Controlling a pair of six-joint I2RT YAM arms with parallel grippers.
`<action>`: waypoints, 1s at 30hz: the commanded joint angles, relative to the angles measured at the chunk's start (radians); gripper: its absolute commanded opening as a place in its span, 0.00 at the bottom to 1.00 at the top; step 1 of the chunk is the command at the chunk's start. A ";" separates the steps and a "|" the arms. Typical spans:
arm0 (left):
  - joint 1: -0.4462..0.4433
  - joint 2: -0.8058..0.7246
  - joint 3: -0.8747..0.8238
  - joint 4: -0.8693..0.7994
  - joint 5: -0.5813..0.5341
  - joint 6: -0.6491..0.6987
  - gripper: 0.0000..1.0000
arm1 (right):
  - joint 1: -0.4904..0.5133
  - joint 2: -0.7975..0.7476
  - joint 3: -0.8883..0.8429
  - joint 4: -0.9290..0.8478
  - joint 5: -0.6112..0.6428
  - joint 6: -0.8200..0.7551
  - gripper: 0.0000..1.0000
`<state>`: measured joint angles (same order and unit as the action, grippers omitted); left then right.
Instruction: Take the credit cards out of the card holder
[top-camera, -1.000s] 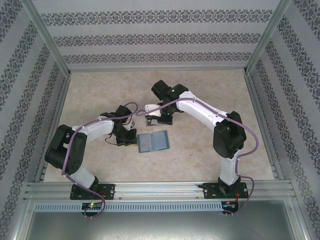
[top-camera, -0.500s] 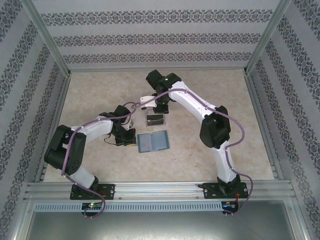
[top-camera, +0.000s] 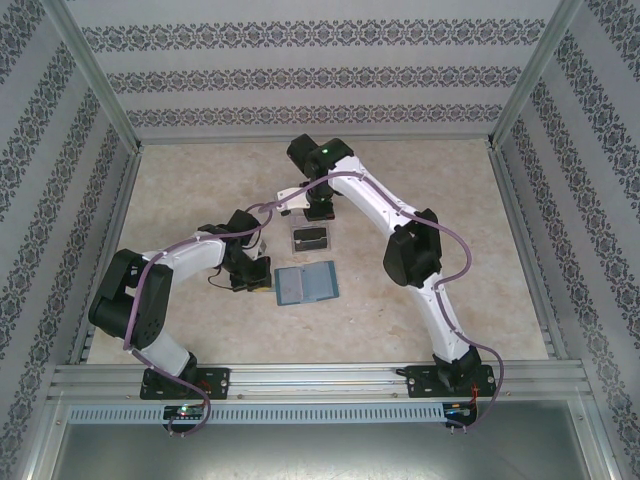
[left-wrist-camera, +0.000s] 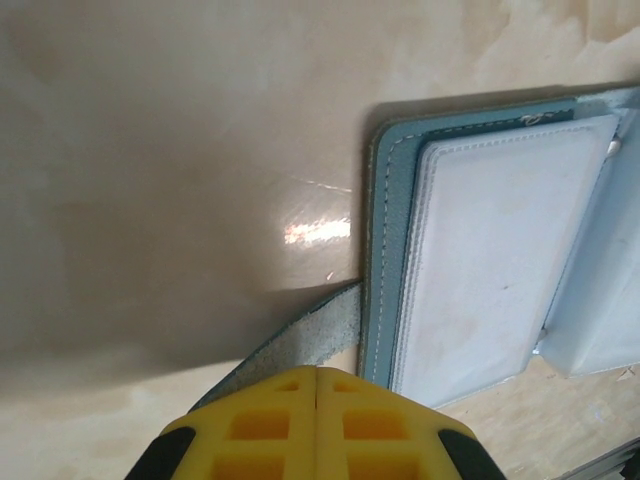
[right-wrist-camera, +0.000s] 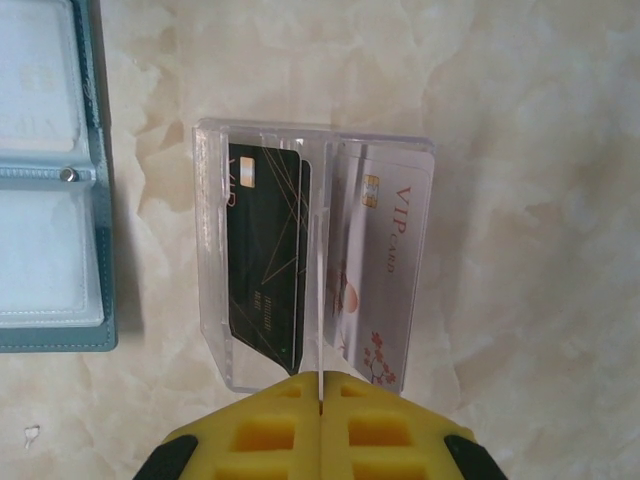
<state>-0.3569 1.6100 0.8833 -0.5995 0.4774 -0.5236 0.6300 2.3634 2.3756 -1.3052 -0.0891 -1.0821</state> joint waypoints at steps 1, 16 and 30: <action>0.013 0.014 0.024 -0.039 -0.003 0.002 0.03 | -0.008 0.036 0.052 -0.050 0.009 -0.036 0.02; 0.014 0.025 0.027 -0.037 -0.001 -0.003 0.03 | -0.004 0.104 0.132 -0.049 -0.005 -0.022 0.04; 0.016 0.015 0.025 -0.038 -0.001 -0.001 0.03 | -0.002 0.094 0.143 -0.009 0.030 -0.006 0.17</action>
<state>-0.3515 1.6245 0.8902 -0.6033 0.4774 -0.5240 0.6300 2.4680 2.4882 -1.3186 -0.0788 -1.0958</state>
